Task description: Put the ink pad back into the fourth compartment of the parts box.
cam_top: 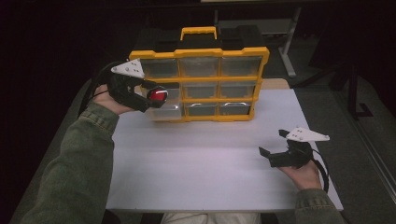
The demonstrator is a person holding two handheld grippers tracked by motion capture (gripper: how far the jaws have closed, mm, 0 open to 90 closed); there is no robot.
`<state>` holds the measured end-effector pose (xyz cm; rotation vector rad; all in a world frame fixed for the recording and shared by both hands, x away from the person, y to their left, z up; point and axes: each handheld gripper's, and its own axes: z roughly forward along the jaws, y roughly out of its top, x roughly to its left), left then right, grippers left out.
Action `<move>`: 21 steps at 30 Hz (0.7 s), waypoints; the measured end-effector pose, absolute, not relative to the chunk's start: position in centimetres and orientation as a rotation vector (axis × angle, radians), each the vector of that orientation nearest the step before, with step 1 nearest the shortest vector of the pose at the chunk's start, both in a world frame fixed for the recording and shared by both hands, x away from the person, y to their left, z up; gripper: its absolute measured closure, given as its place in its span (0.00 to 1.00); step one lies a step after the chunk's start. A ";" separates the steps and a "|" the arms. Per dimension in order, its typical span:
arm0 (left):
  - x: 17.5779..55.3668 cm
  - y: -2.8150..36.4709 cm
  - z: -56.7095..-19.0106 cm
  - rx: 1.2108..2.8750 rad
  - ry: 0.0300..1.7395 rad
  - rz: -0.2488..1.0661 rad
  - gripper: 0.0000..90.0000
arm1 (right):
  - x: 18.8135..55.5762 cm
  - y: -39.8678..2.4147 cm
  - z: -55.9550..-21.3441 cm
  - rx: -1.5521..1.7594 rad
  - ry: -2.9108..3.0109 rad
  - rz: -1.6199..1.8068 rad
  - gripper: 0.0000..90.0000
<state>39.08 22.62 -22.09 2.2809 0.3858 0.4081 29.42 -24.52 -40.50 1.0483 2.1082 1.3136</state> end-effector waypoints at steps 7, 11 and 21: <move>41.0 22.9 -22.7 2.293 0.450 0.403 0.34 | 29.4 -24.5 -40.5 1.048 2.109 1.314 0.00; 41.9 23.0 -23.3 2.308 0.475 0.394 0.34 | 29.4 -24.5 -40.5 1.047 2.112 1.312 0.00; 42.8 22.8 -23.9 2.306 0.514 0.409 0.33 | 29.3 -24.5 -40.5 1.050 2.109 1.314 0.00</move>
